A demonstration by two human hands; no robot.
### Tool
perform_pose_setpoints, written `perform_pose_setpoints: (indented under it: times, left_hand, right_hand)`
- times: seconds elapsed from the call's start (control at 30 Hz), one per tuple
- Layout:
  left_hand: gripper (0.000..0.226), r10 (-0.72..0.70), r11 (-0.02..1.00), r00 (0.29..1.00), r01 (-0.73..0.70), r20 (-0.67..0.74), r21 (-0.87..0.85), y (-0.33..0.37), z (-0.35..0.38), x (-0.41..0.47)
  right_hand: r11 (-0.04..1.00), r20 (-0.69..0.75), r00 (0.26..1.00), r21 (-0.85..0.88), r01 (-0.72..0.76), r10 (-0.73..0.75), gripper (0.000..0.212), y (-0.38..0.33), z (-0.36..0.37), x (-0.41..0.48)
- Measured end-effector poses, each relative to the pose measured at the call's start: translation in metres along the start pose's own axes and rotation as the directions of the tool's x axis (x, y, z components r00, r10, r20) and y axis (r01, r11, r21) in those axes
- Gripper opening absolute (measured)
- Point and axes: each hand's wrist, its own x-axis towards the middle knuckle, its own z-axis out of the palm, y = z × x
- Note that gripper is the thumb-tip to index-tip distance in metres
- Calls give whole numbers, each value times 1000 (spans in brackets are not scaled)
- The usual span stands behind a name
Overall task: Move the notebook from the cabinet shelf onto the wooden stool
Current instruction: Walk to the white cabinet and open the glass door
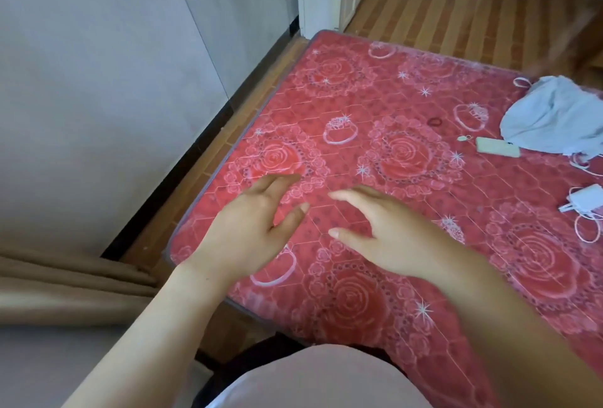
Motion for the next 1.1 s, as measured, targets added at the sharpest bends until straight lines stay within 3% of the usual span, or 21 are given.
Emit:
perform_pose_setpoints:
  times: [0.33, 0.5, 0.77, 0.9, 1.1]
  left_hand:
    - [53, -36, 999, 999, 36, 4, -36, -85, -25, 0]
    - [51, 22, 997, 995, -15, 98, -71, -153, -51, 10]
    - [55, 143, 980, 973, -164, 182, 110, -278, -151, 49]
    - [65, 104, 991, 984, -115, 145, 65, -320, -181, 52]
    - [64, -20, 999, 990, 14, 136, 47, -359, -194, 35]
  right_hand:
    - [996, 61, 997, -79, -32, 37, 56, -44, 27, 67]
    - [993, 13, 995, -67, -93, 94, 57, -91, 58, 125]
    - [984, -45, 985, -49, -170, 168, 60, -183, 99, 230]
    - [982, -40, 984, -65, -177, 174, 60, -214, 107, 258]
    - [998, -2, 998, -20, -56, 56, 60, -238, 128, 303]
